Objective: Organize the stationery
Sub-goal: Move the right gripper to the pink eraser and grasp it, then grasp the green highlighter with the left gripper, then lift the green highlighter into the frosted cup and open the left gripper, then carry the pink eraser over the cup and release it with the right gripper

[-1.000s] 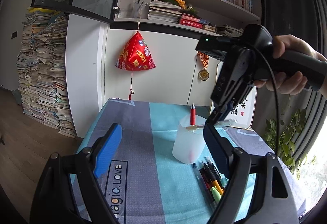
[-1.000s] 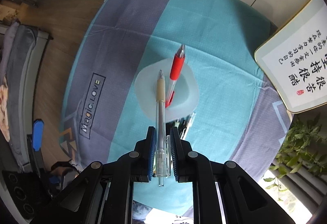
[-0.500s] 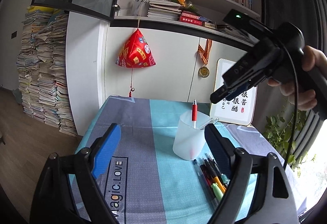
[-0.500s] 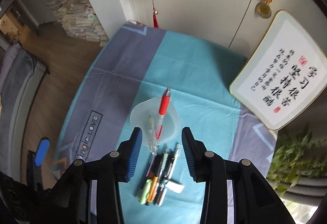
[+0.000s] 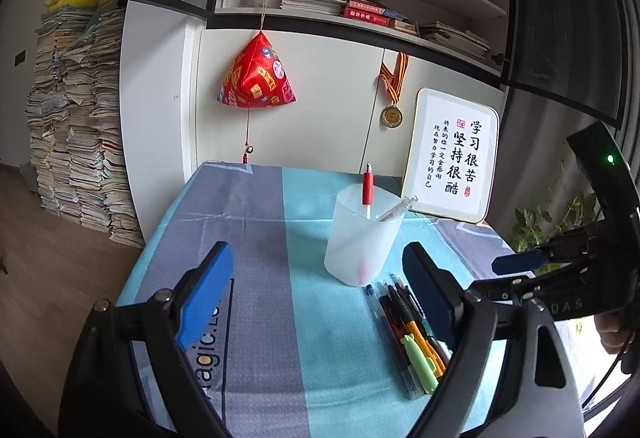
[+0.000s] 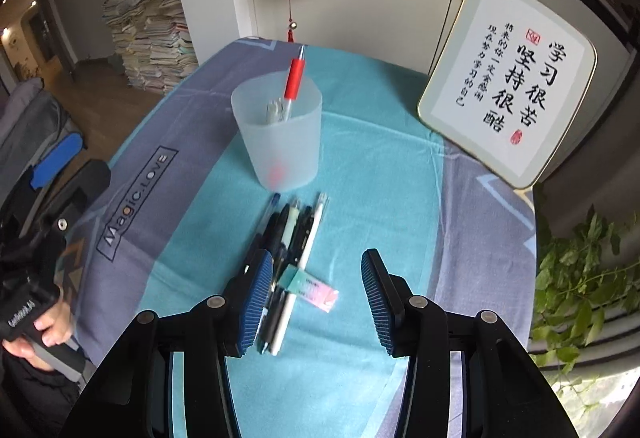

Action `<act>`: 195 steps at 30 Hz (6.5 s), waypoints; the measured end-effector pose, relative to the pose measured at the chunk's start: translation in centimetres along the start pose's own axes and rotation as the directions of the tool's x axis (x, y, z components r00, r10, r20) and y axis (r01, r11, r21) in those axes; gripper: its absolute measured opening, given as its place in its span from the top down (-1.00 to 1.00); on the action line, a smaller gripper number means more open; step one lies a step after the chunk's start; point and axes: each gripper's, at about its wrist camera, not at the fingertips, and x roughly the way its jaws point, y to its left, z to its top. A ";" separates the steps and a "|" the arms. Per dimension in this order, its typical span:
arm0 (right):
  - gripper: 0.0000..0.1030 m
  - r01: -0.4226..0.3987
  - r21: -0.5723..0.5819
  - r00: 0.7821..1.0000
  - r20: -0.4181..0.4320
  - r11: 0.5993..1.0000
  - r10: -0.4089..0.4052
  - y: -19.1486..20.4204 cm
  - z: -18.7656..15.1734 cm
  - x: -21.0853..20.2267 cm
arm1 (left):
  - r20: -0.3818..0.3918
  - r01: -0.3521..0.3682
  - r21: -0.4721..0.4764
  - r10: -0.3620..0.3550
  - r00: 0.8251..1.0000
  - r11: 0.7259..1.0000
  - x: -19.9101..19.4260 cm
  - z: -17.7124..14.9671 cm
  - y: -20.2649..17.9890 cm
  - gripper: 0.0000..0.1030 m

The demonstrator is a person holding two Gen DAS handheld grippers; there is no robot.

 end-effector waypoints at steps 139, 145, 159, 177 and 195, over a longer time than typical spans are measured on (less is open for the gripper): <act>0.60 -0.212 0.347 0.963 0.233 0.914 0.135 -5.4 -11.1 -0.8 | -0.357 0.226 0.010 -0.208 0.911 0.974 2.5 -5.8 -4.3 0.78; 0.60 -0.230 0.323 0.954 0.260 0.918 0.148 -4.9 -9.6 -2.0 | -0.302 0.225 0.020 -0.209 0.930 0.974 1.7 -3.3 -3.6 0.78; 0.60 -0.258 0.287 0.930 0.332 0.923 0.156 -4.4 -6.6 -4.8 | -0.255 0.231 0.060 -0.209 0.944 0.971 4.9 5.1 -2.5 0.78; 0.60 -0.243 0.316 0.936 0.325 0.917 0.136 -5.3 -6.8 -4.7 | -0.305 0.282 -0.103 -0.300 0.904 0.954 13.9 5.1 -0.9 0.78; 0.60 -0.302 0.301 0.931 0.297 0.905 0.212 -5.9 -3.4 -3.4 | -0.253 0.258 -0.075 -0.268 0.930 0.963 10.0 5.8 0.1 -0.24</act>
